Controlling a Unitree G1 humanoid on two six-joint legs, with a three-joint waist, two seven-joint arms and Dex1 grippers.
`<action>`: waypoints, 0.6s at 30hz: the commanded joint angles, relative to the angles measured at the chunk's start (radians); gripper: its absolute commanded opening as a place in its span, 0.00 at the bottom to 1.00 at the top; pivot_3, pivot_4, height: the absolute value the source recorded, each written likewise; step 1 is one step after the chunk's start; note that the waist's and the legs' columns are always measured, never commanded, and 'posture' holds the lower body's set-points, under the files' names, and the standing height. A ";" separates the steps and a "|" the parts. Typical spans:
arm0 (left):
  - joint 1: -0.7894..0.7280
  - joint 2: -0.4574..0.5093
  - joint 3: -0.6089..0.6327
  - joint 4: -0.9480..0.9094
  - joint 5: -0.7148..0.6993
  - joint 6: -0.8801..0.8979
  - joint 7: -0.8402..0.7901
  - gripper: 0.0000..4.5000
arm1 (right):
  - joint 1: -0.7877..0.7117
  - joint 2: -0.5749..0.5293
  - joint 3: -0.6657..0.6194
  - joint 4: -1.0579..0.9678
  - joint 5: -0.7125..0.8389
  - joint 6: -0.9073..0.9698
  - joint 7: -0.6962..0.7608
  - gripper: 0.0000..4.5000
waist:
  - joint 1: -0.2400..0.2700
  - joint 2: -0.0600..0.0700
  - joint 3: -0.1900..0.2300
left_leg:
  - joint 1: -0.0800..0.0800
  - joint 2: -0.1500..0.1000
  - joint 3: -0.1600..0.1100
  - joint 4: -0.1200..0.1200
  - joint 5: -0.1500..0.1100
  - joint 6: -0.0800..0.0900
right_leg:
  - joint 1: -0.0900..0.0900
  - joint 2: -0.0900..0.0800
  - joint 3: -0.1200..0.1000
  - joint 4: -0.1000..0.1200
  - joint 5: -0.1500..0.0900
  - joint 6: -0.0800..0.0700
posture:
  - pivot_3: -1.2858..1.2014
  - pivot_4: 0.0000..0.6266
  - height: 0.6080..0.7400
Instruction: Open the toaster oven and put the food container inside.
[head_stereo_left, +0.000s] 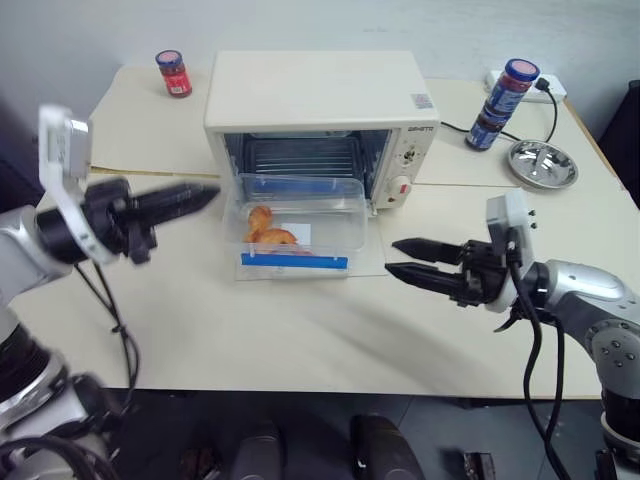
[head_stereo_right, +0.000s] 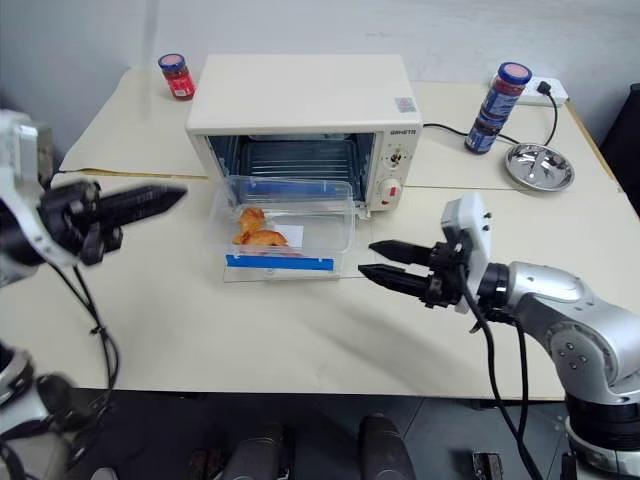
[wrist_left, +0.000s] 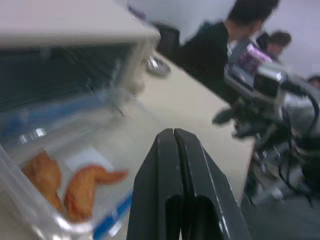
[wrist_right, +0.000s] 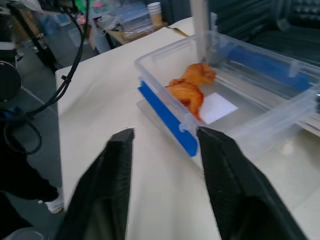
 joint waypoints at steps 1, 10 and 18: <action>0.213 0.157 -0.113 -0.071 0.085 -0.248 -0.190 0.00 | -0.003 0.023 0.078 -0.057 -0.013 -0.012 0.004 0.21 | 0.001 0.000 0.000 | 0.000 0.000 0.000 -0.001 0.000 0.000 | 0.000 0.000 0.000 -0.001 0.000 0.000 | 0.52 0.24 1.00; 0.275 0.155 -0.353 0.032 0.327 -0.630 -0.101 0.00 | -0.050 0.135 0.266 0.016 -0.180 -0.072 -0.049 0.01 | 0.013 0.000 0.000 | 0.000 0.000 0.000 -0.001 0.001 0.003 | 0.000 -0.004 0.000 -0.002 -0.001 -0.001 | 0.52 0.24 1.00; 0.148 0.050 -0.513 0.181 0.420 -0.760 -0.034 0.00 | -0.180 0.213 0.376 0.227 -0.424 -0.207 -0.067 0.01 | 0.004 0.000 0.000 | -0.001 -0.003 0.001 -0.001 0.000 0.004 | -0.001 -0.002 0.000 0.004 0.000 -0.001 | 0.52 0.24 1.00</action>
